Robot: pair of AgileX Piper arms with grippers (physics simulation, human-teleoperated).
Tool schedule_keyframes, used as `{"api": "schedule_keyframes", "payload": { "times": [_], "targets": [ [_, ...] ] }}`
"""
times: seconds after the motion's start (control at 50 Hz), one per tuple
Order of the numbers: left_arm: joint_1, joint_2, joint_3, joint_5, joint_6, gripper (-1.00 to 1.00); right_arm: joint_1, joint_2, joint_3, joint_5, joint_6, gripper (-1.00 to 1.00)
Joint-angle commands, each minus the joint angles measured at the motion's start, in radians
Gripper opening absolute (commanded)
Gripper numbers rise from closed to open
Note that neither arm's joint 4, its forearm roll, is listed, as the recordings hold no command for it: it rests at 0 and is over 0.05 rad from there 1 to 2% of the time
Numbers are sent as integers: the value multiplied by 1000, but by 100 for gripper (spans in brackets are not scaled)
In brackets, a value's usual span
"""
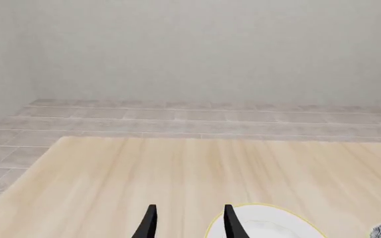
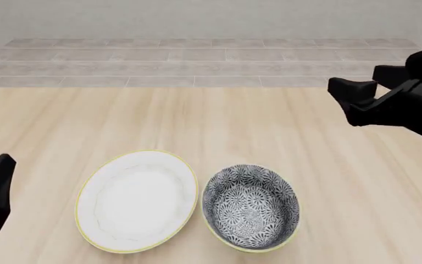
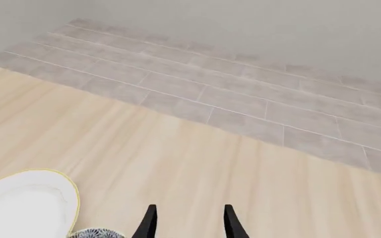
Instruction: Put the bowl on the plate.
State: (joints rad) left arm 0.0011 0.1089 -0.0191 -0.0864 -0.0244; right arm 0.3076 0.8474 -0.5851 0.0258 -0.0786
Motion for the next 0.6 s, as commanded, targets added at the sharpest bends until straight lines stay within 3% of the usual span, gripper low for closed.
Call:
{"api": "schedule_keyframes", "payload": {
  "times": [0.02, 0.12, 0.6],
  "targets": [
    [3, 23, 0, -25, -4, 100, 65, 56, -53, 48, -18, 100],
    [4, 21, 0, -26, -4, 100, 61, 90, -70, 68, -49, 100],
    [2, 11, -1, -16, -9, 100, 125, 223, -114, 115, 10, 100]
  ]
}}
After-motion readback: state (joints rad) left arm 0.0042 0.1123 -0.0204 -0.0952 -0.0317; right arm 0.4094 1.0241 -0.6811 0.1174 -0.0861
